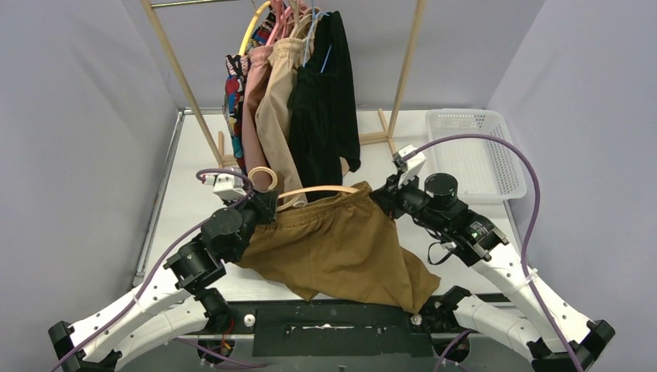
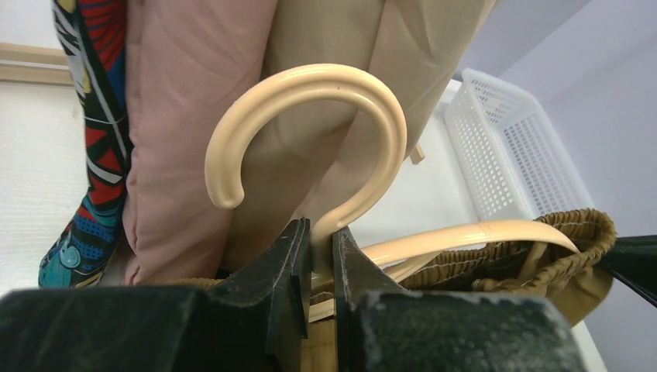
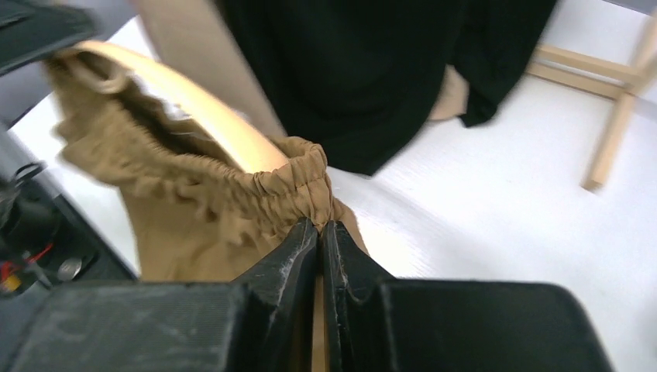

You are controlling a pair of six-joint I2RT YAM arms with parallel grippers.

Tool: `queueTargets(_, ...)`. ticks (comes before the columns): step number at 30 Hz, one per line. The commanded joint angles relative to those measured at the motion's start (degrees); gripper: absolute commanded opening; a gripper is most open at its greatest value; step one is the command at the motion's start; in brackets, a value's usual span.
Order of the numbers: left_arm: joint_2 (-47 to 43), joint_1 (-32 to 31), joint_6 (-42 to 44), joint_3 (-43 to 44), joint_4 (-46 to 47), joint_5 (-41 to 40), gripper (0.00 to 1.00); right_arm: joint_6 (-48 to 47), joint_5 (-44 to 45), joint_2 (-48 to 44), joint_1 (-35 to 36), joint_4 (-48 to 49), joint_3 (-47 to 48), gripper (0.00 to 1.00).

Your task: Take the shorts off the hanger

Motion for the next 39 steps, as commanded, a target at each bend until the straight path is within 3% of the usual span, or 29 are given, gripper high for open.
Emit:
queueTargets(1,-3.53,0.14,-0.36,1.73,1.36,-5.49,0.00,2.17,9.74,0.24,-7.08,-1.42,0.67,0.00)
queueTargets(6,-6.08,0.19,-1.10,0.96,0.85,-7.18,0.00,2.92,4.98,0.61,-15.17,-0.05,-1.51,0.00)
queueTargets(10,-6.04,0.17,-1.69,0.77,0.62,-7.16,0.00,2.65,-4.62,0.90,-16.02,4.25,-2.90,0.00)
queueTargets(16,-4.80,0.18,-1.38,0.76,2.45,-5.68,0.00,7.00,-8.34,5.22,-16.03,9.21,-1.68,0.00)
queueTargets(22,-4.70,0.15,-0.29,1.20,4.29,-4.54,0.00,7.77,-10.20,14.02,-16.05,8.85,9.93,0.01)
queueTargets(27,-7.14,0.19,0.13,-0.12,6.86,-3.40,0.00,4.23,-15.54,19.40,-16.06,8.15,23.95,0.02)
queueTargets(30,-8.61,0.18,0.61,-0.38,7.58,-3.19,0.00,3.65,-19.20,21.32,-15.99,6.81,27.65,0.03)
queueTargets(36,-9.59,0.23,1.39,-2.01,7.23,-2.01,0.00,8.91,-16.30,15.08,-16.10,11.37,9.20,0.05)
queueTargets(39,-9.46,0.22,1.58,-2.39,7.19,-1.14,0.00,8.46,-16.82,11.18,-16.34,13.10,-1.29,0.14)
